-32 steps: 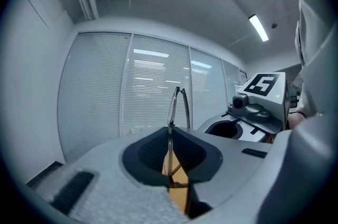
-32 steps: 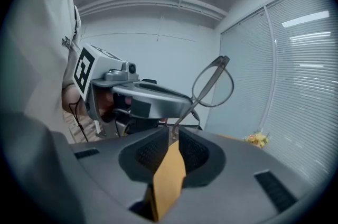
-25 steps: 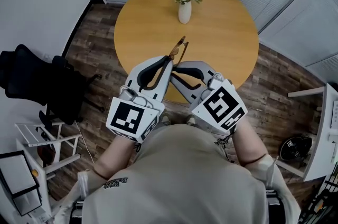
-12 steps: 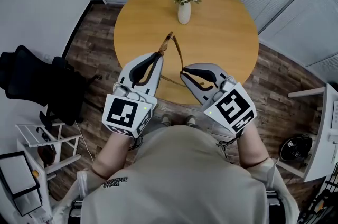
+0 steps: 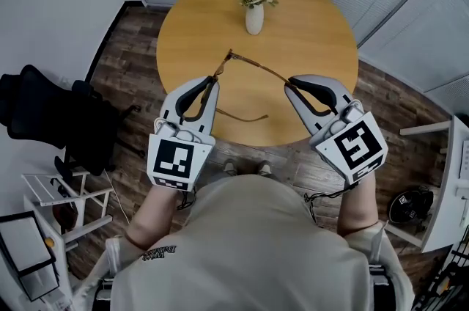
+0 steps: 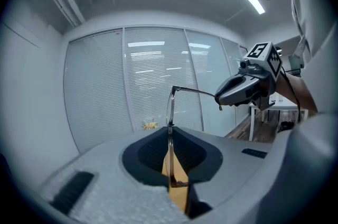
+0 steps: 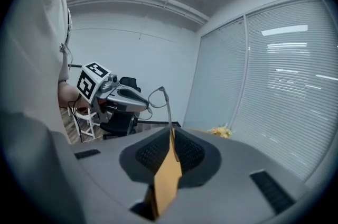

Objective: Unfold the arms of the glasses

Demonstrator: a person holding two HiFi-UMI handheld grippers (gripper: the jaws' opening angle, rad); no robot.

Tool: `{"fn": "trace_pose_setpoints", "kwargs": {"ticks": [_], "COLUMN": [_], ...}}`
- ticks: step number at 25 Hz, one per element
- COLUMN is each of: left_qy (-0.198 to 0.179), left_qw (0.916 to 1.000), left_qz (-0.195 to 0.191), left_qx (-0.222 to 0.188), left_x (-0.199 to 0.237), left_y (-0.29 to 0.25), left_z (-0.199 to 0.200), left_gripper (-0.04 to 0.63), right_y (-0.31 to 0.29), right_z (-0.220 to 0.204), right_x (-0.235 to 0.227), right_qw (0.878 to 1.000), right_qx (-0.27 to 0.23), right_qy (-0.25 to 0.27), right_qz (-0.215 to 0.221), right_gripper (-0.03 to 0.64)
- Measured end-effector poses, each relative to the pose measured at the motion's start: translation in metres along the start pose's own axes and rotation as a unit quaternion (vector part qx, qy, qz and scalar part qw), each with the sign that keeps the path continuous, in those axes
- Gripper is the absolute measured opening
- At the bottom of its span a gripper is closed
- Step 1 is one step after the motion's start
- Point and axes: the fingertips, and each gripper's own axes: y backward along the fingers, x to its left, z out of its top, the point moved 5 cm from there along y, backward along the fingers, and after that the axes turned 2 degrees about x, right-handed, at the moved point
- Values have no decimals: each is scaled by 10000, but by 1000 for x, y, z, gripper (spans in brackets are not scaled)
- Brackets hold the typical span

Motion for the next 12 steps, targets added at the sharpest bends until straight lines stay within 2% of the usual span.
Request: {"fn": "trace_pose_setpoints", "kwargs": {"ticks": [5,12], "left_qy": [-43,-130], "left_qw": [9999,9997], "left_qz": [-53,228], "left_qx": [90,-21], "left_x": [-4,4], "left_y": [1,5], "left_z": [-2,6], "left_gripper": [40,40], "right_y": [5,2], "right_z": [3,3], "right_x": [0,5], "right_qw": [9995,10000], "right_qx": [122,-8], "right_qy": [295,67], "right_qz": [-21,29], "right_gripper": [43,43]}}
